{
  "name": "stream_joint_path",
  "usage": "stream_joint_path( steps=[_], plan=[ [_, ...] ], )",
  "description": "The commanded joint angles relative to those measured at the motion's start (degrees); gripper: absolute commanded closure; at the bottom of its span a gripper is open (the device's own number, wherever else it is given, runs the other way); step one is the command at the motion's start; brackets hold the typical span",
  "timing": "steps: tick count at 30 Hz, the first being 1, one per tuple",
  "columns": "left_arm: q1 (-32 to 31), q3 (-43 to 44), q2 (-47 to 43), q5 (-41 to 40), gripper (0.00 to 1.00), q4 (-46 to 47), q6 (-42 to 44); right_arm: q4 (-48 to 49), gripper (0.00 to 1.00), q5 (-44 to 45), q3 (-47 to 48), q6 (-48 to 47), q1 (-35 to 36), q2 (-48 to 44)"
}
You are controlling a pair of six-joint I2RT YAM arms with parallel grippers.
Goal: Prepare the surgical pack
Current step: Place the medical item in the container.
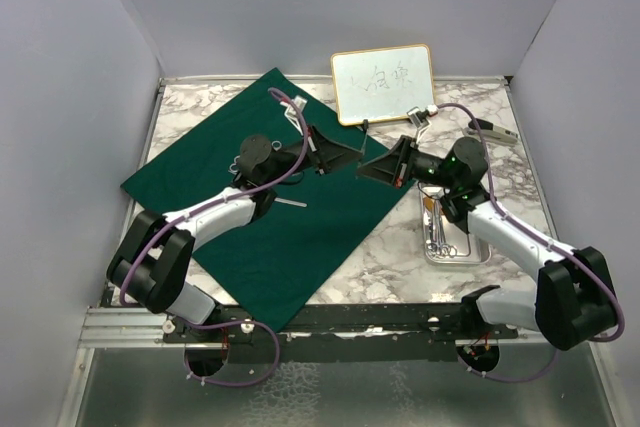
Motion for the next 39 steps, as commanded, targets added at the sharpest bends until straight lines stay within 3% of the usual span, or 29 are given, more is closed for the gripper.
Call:
stream_joint_path(
  steps=[1, 2, 5, 6, 7, 8, 11, 16, 22, 28, 39],
  plan=[
    [-1.0, -0.3, -1.2, 0.5, 1.00, 4.2, -0.3, -4.4, 0.99, -0.6, 1.2, -2.8, -0.3, -2.4],
    [-0.9, -0.6, -1.2, 0.8, 0.98, 4.0, -0.2, -8.7, 0.99, 0.1, 2.0, -4.9, -0.3, -3.4],
    [-0.2, -1.1, -2.6, 1.1, 0.67, -0.9, 3.4, -28.4, 0.99, 5.5, 5.3, -14.4, -0.3, -7.6],
    [0.2, -1.0, -3.3, 1.8, 0.43, -3.6, 5.2, -35.9, 0.99, 8.8, 6.4, -18.5, -0.3, -9.7],
    [0.8, -0.9, -3.8, 2.4, 0.27, -6.5, 7.2, -42.3, 0.99, 12.3, 7.5, -21.1, -0.3, -11.3],
    [1.8, -1.0, -4.5, 2.8, 0.22, -9.5, 8.7, -49.5, 0.99, 16.2, 8.7, -23.4, -0.3, -12.5],
    [6.1, -2.4, -7.0, 4.6, 0.19, -15.0, 11.1, -68.0, 0.99, 26.9, 12.3, -28.3, -0.3, -15.3],
    [13.0, -2.1, -11.1, 6.9, 0.17, -26.5, 17.2, -89.6, 0.99, 45.9, 16.7, -25.1, -0.3, -17.9],
    [13.6, 5.7, -14.0, 0.1, 0.17, -51.5, 32.0, -110.0, 0.99, 59.7, 24.5, -21.5, -0.3, -8.3],
    [13.9, 7.2, -18.5, -3.3, 0.16, -59.0, 38.5, -113.6, 0.99, 58.4, 26.9, -20.9, 0.0, 2.7],
    [12.4, 7.2, -22.9, -7.9, 0.16, -62.1, 41.5, -110.1, 0.98, 62.8, 27.4, -22.9, -0.2, 15.0]
  ],
)
